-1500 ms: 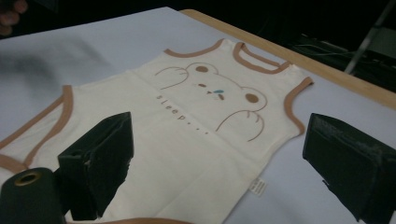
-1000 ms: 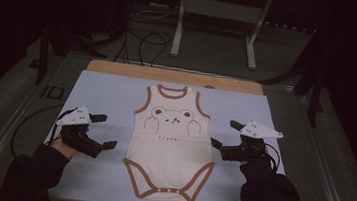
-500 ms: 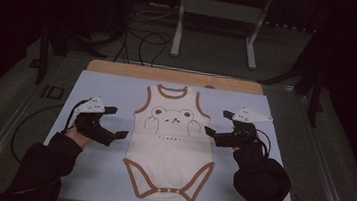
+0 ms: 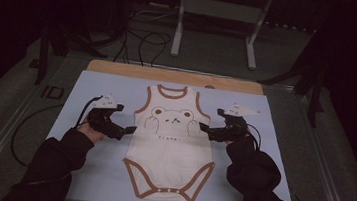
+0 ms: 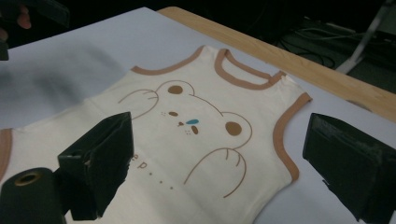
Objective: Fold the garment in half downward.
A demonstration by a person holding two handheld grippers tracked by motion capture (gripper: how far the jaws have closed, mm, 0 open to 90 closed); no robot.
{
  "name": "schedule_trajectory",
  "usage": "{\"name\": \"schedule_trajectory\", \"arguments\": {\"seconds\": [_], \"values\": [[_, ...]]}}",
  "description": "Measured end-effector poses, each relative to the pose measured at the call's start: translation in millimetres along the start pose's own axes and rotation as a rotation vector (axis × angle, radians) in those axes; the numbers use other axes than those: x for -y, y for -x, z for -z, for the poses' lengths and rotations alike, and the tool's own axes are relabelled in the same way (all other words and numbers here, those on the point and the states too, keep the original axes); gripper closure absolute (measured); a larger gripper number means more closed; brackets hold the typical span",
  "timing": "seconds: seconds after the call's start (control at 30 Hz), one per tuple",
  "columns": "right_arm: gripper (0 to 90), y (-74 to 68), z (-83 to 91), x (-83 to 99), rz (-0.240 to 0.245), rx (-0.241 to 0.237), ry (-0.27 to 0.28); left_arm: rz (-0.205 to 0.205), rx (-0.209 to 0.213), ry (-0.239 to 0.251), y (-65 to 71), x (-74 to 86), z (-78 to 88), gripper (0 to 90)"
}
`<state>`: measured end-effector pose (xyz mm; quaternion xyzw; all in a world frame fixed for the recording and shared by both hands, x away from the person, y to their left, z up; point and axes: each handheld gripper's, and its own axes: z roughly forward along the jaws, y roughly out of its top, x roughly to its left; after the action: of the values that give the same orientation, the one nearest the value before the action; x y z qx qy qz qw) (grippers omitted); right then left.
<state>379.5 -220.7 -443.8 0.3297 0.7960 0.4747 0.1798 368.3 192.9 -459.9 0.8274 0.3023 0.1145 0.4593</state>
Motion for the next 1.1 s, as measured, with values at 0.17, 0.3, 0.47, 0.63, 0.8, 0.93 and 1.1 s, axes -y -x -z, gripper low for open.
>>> {"name": "schedule_trajectory", "arguments": {"seconds": [0.17, 0.3, 0.47, 0.63, 0.8, 0.93, 1.1], "values": [[8.8, 3.3, -10.7, 8.8, -0.015, 0.03, -0.054, 0.01, -0.019, -0.028, -1.4, -2.1, -11.5, 0.2], [8.8, 6.1, -16.4, 13.5, -0.052, 0.019, -0.076, 0.018, -0.022, -0.049, -1.7, -2.6, -20.1, 0.1], [8.9, 9.6, -22.5, 17.9, -0.059, 0.016, -0.109, 0.034, -0.027, -0.078, -2.3, -0.9, -29.9, 0.2], [14.0, 17.1, -29.5, 25.4, -0.08, 0.048, -0.154, 0.046, -0.033, -0.131, -3.4, 2.6, -43.4, 0.2], [18.6, 22.0, -34.9, 31.0, -0.093, 0.069, -0.185, 0.064, -0.023, -0.162, -3.5, 4.0, -50.6, 0.2], [24.2, 23.9, -42.9, 37.2, -0.096, 0.064, -0.226, 0.085, -0.044, -0.237, -2.7, 4.6, -58.2, 0.2], [29.4, 23.4, -50.0, 42.2, -0.098, 0.068, -0.267, 0.093, -0.065, -0.273, -2.9, 5.9, -61.8, 8.5]]}}
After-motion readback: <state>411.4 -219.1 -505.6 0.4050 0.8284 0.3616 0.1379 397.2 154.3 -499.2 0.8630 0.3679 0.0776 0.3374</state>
